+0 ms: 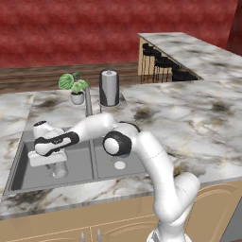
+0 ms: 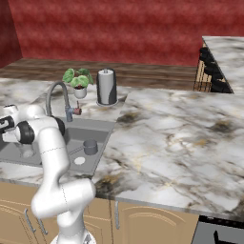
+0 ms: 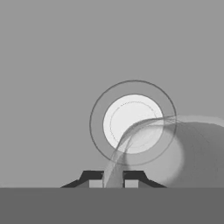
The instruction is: Move any existing items from the left basin to the right basin for drying. Then move the glass cup from the counter to the left basin of the sink for washing.
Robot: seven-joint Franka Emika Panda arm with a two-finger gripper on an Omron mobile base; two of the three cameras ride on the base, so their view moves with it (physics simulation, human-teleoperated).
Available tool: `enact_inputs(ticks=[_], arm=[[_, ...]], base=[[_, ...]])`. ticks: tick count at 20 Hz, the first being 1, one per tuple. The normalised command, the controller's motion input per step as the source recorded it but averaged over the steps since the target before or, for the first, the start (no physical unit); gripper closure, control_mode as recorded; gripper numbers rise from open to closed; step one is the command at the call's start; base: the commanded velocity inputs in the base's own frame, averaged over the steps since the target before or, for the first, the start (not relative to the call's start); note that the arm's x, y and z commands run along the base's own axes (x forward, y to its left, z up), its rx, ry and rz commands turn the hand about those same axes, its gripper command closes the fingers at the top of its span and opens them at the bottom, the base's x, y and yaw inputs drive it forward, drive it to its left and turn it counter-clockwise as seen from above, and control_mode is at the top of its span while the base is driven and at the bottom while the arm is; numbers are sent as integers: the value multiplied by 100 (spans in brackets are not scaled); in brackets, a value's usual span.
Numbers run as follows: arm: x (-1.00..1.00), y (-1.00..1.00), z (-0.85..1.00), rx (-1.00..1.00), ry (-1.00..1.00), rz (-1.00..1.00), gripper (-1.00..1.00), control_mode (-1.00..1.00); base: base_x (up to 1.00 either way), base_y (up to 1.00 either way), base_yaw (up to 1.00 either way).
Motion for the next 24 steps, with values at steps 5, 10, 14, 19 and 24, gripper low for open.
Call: enact_inputs(ticks=[5, 10, 14, 19, 24], arm=[[0, 0, -4, 0, 0, 0, -100, -100], [0, -1, 2, 0, 0, 0, -100, -100], [0, 0, 13, 0, 0, 0, -100, -100], [0, 0, 31, 0, 0, 0, -100, -100], [0, 0, 36, 0, 0, 0, -100, -100]], base=[[0, 0, 0], [0, 0, 0], [0, 0, 0], [0, 0, 0], [0, 0, 0]])
